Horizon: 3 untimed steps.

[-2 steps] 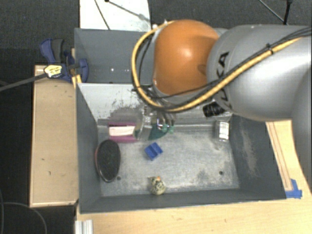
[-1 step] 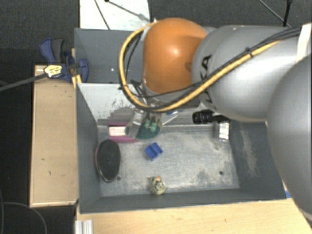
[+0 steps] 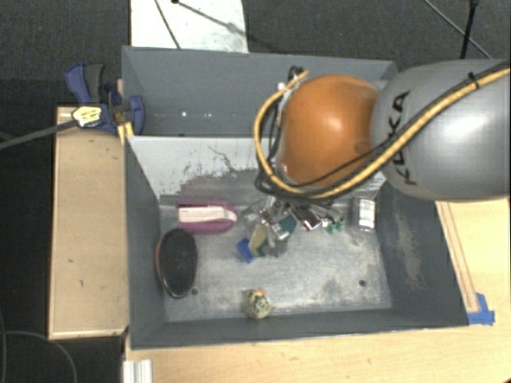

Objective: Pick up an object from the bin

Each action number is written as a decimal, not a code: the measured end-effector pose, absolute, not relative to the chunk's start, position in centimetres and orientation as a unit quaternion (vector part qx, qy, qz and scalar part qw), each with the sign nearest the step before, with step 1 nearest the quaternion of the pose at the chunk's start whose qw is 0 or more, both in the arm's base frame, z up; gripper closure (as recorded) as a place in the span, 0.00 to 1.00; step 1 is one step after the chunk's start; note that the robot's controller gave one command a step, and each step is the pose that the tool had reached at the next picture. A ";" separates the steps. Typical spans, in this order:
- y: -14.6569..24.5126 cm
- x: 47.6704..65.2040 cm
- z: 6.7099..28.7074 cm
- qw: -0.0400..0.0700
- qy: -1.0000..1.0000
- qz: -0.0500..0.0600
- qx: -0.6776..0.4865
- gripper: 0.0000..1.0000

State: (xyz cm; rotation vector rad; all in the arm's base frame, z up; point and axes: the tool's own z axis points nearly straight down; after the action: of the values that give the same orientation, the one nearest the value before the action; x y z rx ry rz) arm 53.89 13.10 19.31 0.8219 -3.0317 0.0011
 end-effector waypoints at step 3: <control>9.8 57.6 7.0 -0.003 -0.913 0.000 0.407 0.00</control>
Offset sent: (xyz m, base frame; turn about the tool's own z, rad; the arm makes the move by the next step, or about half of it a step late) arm 0.0000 0.0000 0.0000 0.0000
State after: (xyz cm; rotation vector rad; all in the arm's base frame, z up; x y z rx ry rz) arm 57.58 9.80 6.98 1.2813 -2.8750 -0.0010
